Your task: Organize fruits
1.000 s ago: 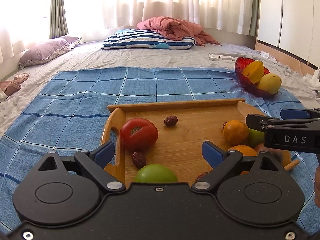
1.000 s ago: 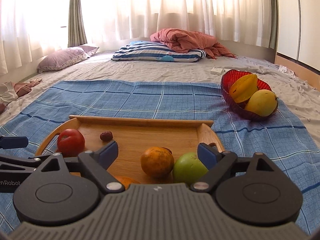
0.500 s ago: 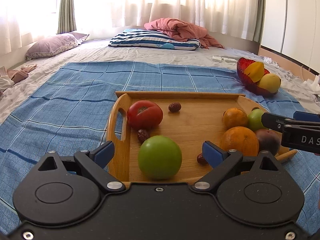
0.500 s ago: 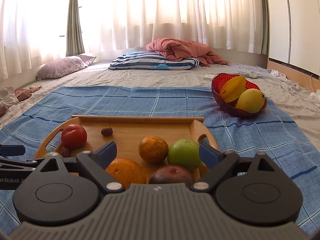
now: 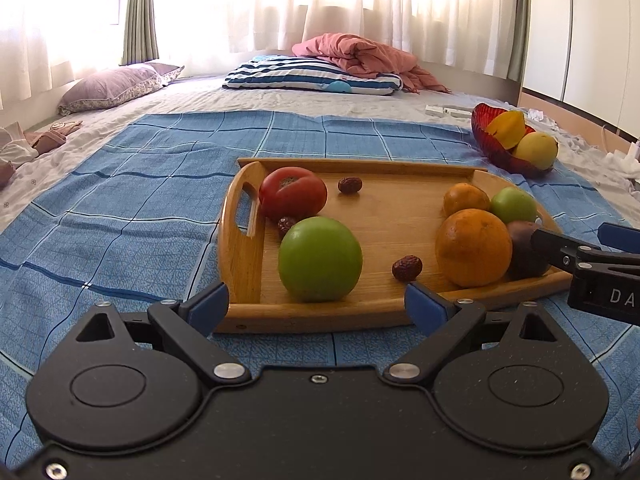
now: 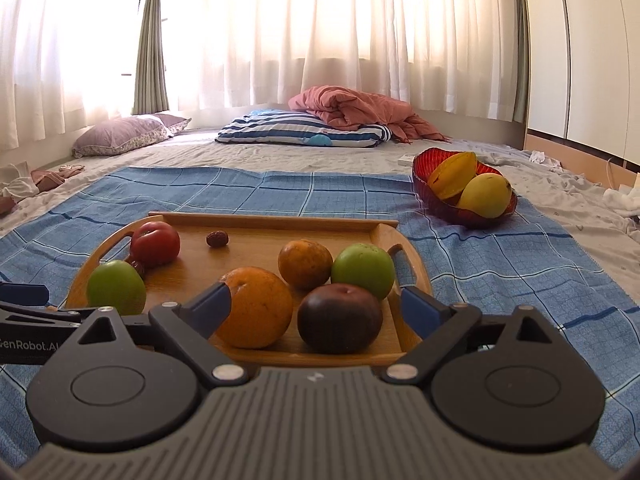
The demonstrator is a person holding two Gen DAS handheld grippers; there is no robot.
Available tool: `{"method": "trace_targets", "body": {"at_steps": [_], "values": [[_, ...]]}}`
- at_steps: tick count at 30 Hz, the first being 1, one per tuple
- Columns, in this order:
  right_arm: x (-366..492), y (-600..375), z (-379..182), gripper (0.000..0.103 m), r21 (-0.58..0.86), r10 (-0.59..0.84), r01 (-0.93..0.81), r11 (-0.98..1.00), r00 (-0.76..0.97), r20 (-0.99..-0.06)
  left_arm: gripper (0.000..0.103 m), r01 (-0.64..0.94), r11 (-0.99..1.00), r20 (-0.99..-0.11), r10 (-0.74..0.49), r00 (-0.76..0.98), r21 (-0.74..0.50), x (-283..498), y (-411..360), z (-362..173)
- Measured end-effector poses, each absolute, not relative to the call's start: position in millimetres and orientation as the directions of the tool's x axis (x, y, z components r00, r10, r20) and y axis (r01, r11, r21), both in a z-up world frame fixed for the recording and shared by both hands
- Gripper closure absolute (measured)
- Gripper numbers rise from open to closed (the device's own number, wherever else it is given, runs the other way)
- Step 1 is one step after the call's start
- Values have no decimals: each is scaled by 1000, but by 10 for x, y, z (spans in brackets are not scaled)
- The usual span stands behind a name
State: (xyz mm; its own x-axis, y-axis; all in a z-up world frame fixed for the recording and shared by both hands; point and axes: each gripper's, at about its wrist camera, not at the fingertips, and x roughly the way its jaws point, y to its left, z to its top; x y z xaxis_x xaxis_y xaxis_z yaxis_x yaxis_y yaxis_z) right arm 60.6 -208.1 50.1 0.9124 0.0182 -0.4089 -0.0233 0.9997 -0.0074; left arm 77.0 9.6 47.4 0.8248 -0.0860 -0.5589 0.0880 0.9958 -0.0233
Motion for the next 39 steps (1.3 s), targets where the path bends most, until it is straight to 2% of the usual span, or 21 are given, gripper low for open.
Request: {"method": "trace_targets", "body": {"at_steps": [8, 14, 39], "values": [[433, -2058, 300, 5, 10, 25, -23, 1000, 914, -406, 8, 82, 996, -577, -81, 813, -24, 660, 109, 319], [359, -1998, 136, 3, -66, -14, -14, 998, 912, -410, 8, 77, 997, -590, -77, 804, -25, 619, 123, 194], [410, -1910, -141, 0, -100, 22, -87, 991, 855, -519, 0, 94, 995, -603, -65, 795, 16, 618, 59, -38]]}}
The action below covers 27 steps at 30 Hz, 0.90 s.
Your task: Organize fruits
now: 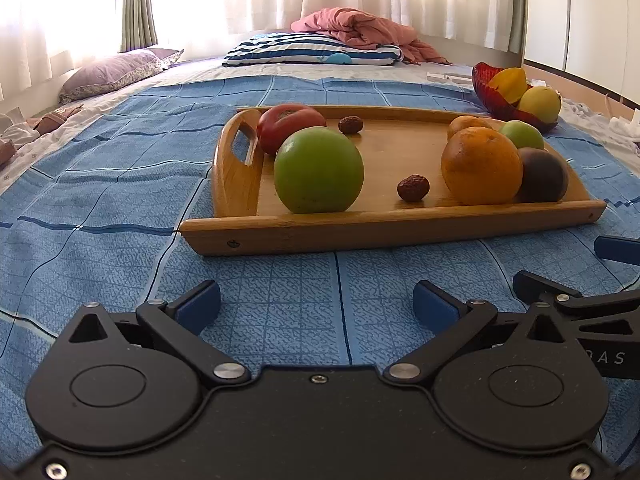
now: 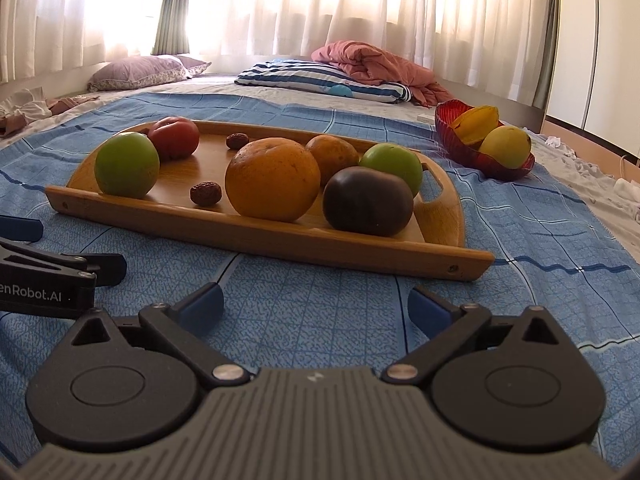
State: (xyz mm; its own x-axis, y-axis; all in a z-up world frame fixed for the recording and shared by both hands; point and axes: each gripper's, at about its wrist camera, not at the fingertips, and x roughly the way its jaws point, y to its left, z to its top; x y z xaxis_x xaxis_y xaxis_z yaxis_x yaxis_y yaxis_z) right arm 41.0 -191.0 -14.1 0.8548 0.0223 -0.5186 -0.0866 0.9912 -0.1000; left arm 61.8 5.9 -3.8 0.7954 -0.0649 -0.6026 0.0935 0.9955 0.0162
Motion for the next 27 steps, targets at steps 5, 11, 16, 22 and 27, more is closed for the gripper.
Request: {"method": "trace_targets", "body": {"at_steps": [5, 11, 16, 22, 27], "values": [[464, -1963, -167, 0, -58, 46, -94, 994, 833, -552, 0, 92, 995, -600, -58, 798, 27, 611, 40, -49], [472, -1973, -194, 0, -50, 58, -103, 993, 832, -552, 0, 89, 996, -609, -61, 791, 15, 627, 47, -48], [478, -1982, -198, 0, -47, 64, -108, 993, 832, -552, 0, 89, 996, -611, -62, 789, 14, 630, 55, -48], [479, -1981, -198, 0, -47, 66, -110, 993, 831, -552, 0, 89, 996, -613, -61, 788, 16, 641, 62, -51], [479, -1980, -198, 0, -45, 67, -110, 993, 832, -551, 0, 89, 996, -614, -60, 787, 17, 645, 66, -53]]}}
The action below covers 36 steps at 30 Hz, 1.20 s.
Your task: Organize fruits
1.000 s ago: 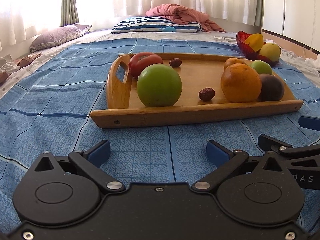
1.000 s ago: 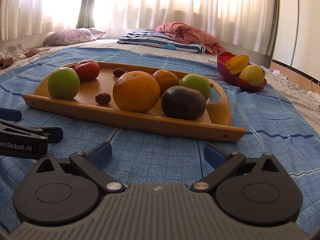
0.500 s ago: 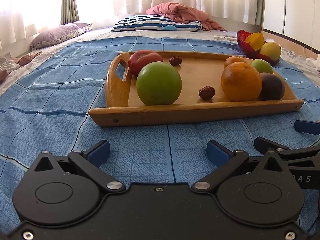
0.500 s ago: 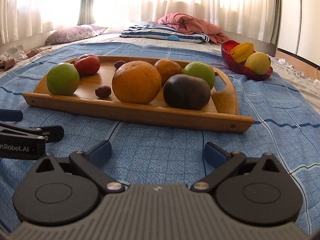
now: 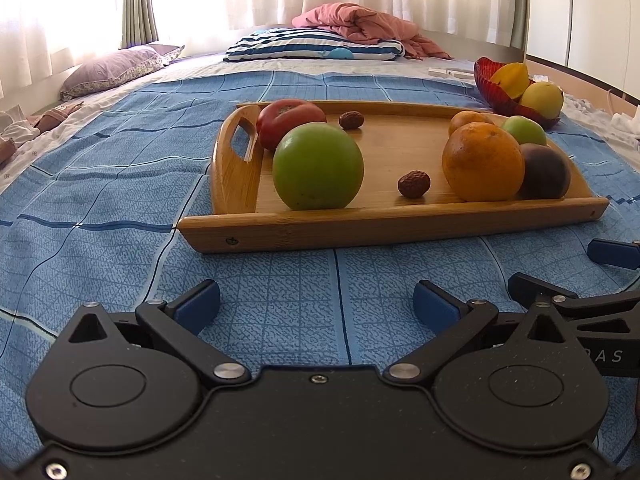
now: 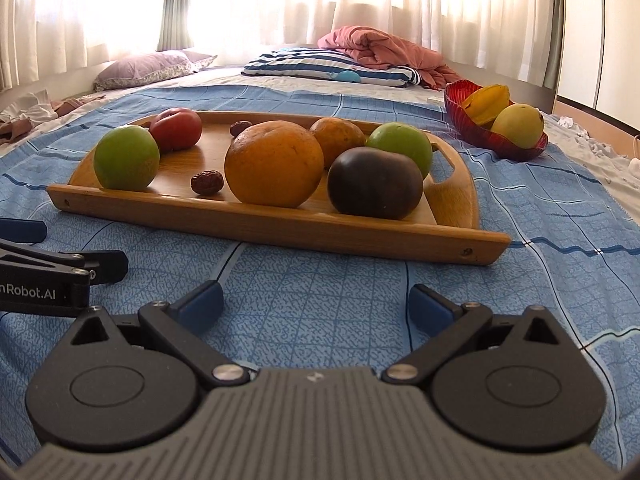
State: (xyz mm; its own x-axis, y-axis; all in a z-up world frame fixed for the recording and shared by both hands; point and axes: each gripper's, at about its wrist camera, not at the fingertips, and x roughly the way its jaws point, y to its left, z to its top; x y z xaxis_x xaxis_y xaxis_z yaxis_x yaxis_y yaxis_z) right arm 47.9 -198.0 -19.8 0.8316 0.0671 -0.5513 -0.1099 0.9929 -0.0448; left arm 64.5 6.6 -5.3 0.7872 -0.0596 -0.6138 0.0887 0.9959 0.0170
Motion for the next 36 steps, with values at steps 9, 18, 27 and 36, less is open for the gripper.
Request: {"method": "trace_targets", "body": {"at_steps": [9, 18, 27, 36], "values": [[481, -1979, -202, 0, -45, 68, -111, 993, 832, -551, 0, 88, 996, -607, -57, 793, 21, 653, 59, -61], [482, -1979, -202, 0, -45, 68, -111, 993, 831, -551, 0, 88, 996, -610, -58, 790, 19, 646, 50, -71], [483, -1979, -203, 0, -44, 68, -111, 993, 831, -552, 0, 89, 996, -612, -58, 788, 20, 629, 46, -75], [484, -1978, -202, 0, -45, 68, -111, 993, 831, -552, 0, 89, 996, -613, -58, 788, 20, 624, 48, -75]]}}
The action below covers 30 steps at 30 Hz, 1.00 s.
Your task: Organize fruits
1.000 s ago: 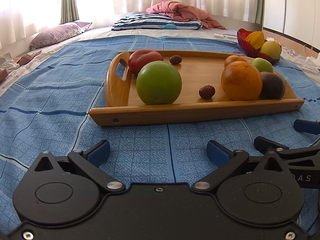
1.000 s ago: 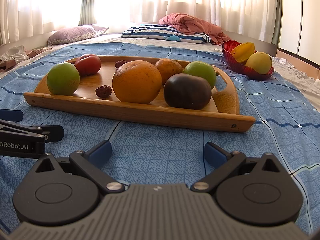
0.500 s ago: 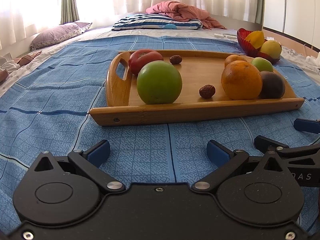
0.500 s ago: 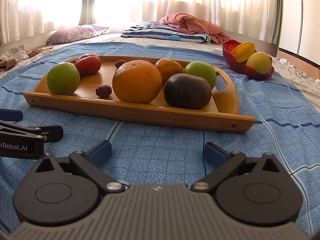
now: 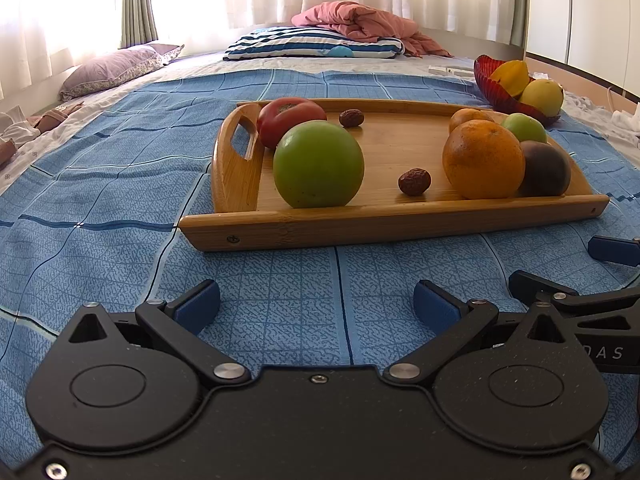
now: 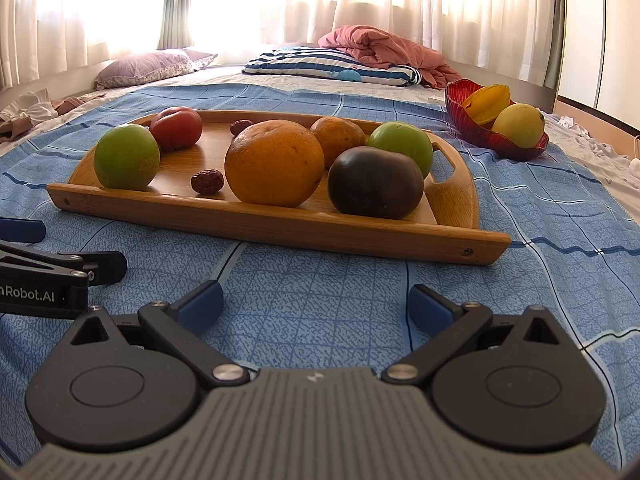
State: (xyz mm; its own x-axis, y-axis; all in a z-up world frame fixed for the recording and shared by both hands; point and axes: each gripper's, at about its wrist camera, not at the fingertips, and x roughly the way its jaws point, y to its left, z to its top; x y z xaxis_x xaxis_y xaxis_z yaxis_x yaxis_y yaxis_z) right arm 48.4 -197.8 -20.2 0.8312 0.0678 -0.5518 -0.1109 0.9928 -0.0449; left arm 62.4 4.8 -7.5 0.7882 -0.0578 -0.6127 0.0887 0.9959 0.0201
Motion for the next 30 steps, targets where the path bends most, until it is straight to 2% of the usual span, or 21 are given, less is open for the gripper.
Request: {"method": "trace_targets", "body": {"at_steps": [30], "values": [[485, -1978, -200, 0, -45, 68, -111, 993, 831, -552, 0, 88, 996, -613, -53, 788, 27, 625, 51, -76]]}}
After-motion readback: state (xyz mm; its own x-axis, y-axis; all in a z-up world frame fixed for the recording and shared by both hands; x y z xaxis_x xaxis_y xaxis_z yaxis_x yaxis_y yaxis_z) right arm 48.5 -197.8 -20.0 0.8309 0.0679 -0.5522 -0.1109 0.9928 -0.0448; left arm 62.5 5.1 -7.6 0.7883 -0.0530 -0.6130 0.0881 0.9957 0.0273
